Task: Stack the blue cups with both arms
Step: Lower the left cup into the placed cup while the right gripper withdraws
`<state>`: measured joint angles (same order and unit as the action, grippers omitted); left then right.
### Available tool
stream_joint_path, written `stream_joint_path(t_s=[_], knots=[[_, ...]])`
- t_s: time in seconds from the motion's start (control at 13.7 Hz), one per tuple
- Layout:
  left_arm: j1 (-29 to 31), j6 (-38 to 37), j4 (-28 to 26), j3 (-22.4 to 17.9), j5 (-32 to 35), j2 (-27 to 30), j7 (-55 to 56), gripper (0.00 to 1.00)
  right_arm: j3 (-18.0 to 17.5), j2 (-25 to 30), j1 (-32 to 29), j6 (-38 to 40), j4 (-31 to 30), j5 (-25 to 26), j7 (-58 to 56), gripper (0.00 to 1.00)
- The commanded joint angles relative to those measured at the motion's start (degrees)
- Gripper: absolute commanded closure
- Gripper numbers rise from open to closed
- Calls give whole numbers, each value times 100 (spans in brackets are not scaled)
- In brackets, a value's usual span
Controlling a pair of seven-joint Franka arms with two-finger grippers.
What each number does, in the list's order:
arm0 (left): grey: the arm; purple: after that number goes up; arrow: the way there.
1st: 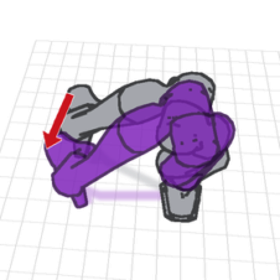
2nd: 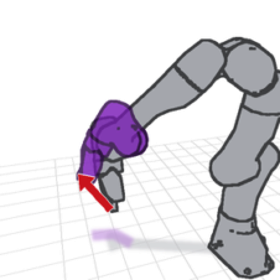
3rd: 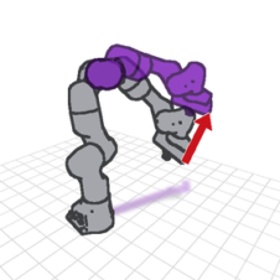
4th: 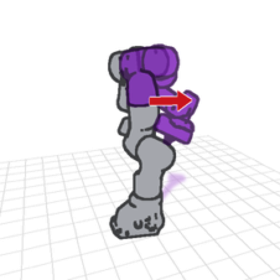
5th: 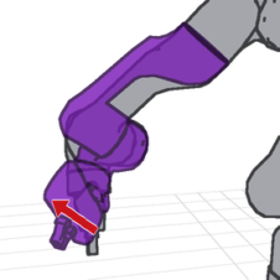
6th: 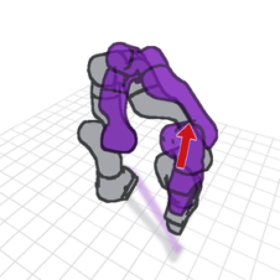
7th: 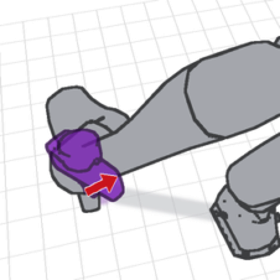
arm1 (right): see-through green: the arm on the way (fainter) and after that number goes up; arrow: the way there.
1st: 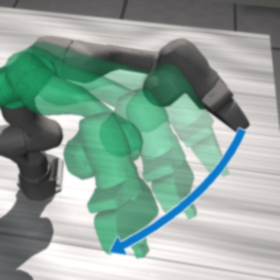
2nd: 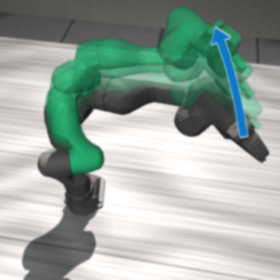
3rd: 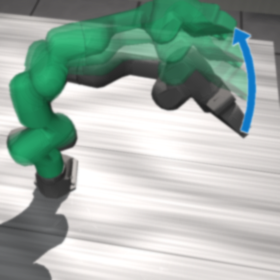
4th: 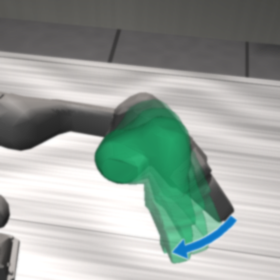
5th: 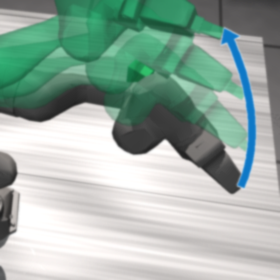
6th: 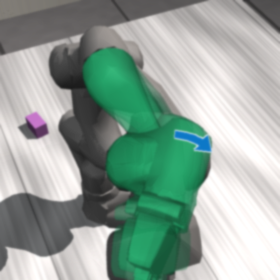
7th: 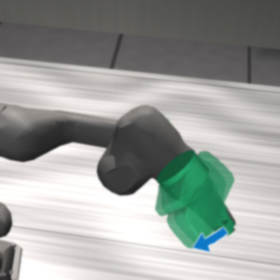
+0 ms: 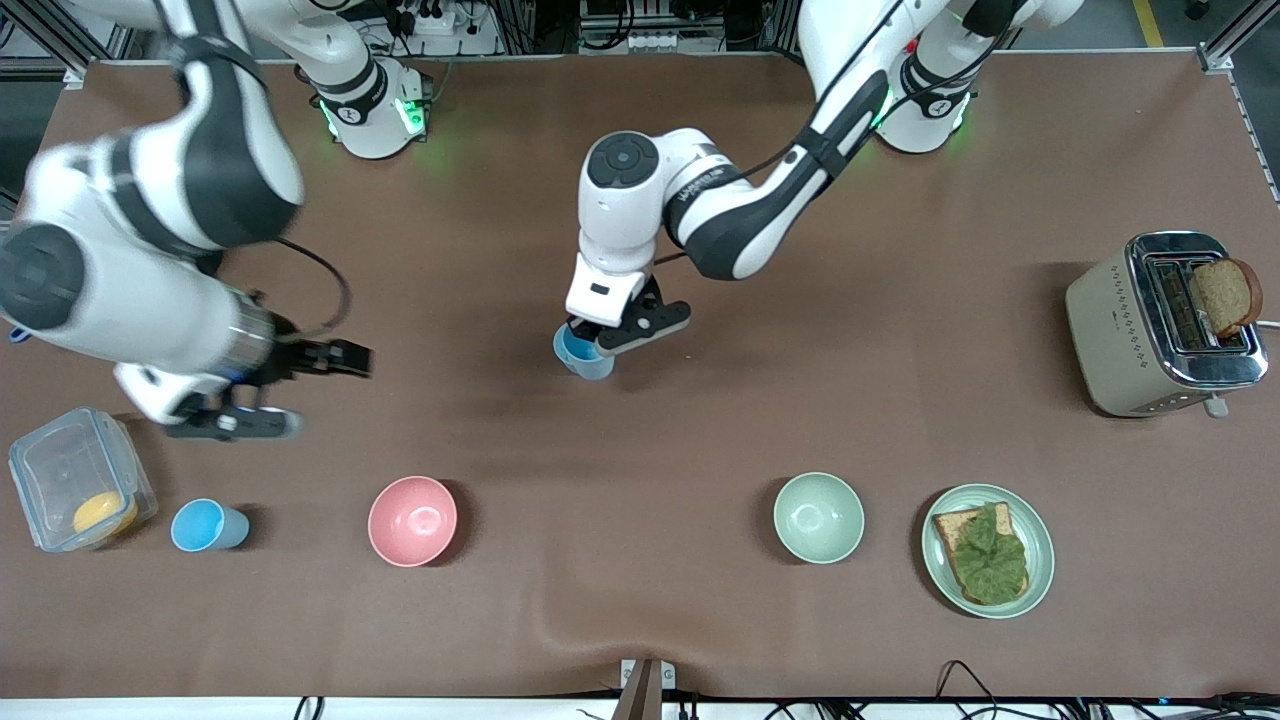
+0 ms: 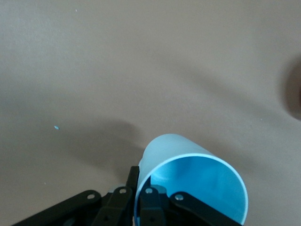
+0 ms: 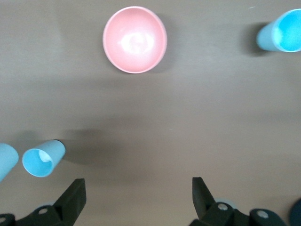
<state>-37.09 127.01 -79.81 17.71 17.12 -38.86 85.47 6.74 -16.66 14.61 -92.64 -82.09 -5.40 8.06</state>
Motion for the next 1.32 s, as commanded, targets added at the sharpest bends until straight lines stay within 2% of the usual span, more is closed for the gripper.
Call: stream_joint_path(t_s=[0.0, 0.29, 0.51, 0.73, 0.8, 0.88, 0.95, 1.1, 1.24], knots=[[-123, -18, 150, -66, 98, -103, 224, 100, 168, 960, -177, -70, -719, 223, -103, 0], [-255, 61, 159, -57, 89, -332, 207, 100, 223, 1489, -546, 113, -694, 250, -85, 0], [-281, 201, 159, -57, 89, -420, 207, 100, 275, 1569, -679, 904, -641, 241, -76, 0], [-334, 211, 150, -40, 89, -499, 224, 100, 267, 1631, -670, 853, -580, 250, -76, 0], [-334, 211, 150, -40, 89, -508, 225, 89, 267, 1622, -705, 844, -580, 241, -85, 0], [-334, 211, 150, -48, 98, -508, 216, 20, 258, 1631, -749, 774, -580, 232, -102, 0], [-325, 211, 141, -66, 98, -456, 137, 0, 249, 1631, -758, 765, -580, 241, -120, 0], [-299, 167, 150, -66, 98, -290, 207, 0, 249, 1614, -802, 747, -580, 241, -129, 0], [-2, 53, 98, -84, 211, 184, 76, 0, 241, 1570, -776, 756, -536, 320, -129, 0]])
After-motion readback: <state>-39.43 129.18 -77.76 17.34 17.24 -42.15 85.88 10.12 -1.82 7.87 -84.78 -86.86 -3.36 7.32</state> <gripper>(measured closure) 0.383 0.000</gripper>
